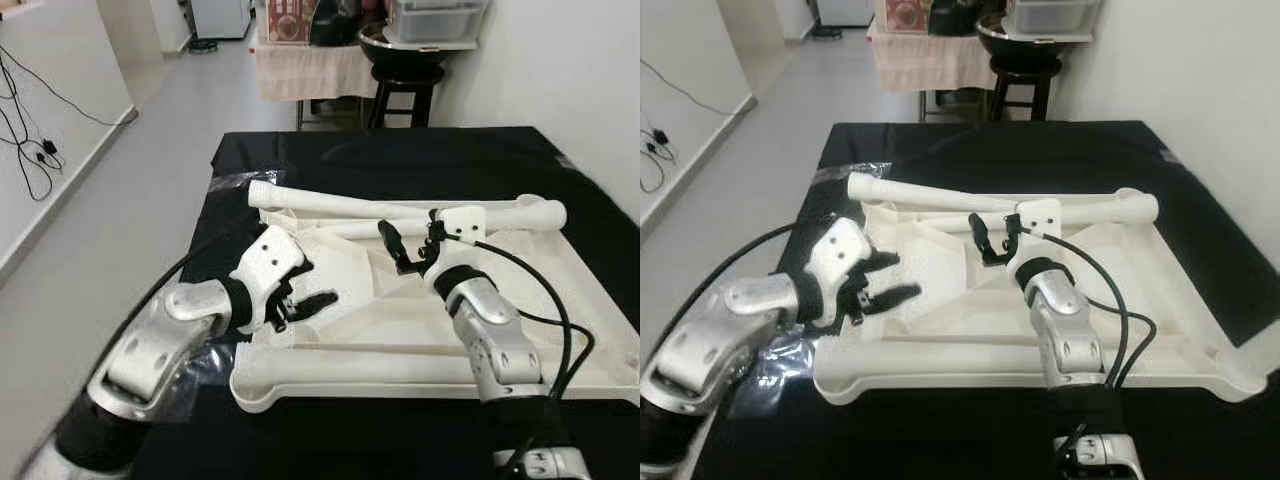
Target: Building children table
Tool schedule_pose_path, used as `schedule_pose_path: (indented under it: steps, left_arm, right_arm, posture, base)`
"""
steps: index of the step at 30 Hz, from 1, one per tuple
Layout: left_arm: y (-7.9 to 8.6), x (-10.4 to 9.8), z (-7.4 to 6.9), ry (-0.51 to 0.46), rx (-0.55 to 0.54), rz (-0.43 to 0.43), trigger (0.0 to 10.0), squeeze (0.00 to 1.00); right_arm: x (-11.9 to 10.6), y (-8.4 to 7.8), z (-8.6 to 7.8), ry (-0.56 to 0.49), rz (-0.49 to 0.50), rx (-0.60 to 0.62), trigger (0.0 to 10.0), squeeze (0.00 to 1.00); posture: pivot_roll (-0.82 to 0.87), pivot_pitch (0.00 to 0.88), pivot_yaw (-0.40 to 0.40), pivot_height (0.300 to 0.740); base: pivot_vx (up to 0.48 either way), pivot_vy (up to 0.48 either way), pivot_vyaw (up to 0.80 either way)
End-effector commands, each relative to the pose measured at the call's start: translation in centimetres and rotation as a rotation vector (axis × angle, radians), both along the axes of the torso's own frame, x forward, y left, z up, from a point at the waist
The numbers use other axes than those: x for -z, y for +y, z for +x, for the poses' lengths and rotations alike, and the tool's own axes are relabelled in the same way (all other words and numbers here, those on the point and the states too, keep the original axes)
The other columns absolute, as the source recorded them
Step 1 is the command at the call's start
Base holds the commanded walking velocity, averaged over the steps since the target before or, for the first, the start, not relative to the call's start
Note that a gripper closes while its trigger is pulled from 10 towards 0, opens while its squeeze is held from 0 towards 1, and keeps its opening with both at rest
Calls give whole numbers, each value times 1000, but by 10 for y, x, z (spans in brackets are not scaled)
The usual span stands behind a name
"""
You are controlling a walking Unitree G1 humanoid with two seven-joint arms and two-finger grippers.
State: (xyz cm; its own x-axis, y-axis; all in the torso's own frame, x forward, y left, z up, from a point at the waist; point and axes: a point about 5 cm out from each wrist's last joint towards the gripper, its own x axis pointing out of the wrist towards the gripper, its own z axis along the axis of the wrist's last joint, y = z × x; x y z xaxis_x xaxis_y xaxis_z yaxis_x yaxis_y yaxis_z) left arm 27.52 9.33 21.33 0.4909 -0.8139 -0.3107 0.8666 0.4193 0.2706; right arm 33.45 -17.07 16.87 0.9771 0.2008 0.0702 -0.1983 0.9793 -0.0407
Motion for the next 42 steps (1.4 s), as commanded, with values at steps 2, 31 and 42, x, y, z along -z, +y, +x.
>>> schedule_pose_path:
  steps: [2, 31, 42]
  left_arm:
    - [-6, 1, -8, 72, 83, 30, 10000, 1000]
    - [32, 27, 4, 237, 144, 750, 10000, 0]
    - [28, 29, 3, 241, 180, 748, 627, 0]
  right_arm:
    - [4, -3, 0, 12, -8, 17, 10000, 0]
    - [12, 2, 5, 27, -31, 32, 10000, 0]
    - [12, 1, 5, 28, -37, 40, 10000, 0]
  posture:
    - [13, 10, -34, 740]
    - [34, 0, 1, 740]
    - [27, 0, 2, 740]
  base:
    - [0, 0, 0]
    - [0, 0, 0]
    - [0, 0, 0]
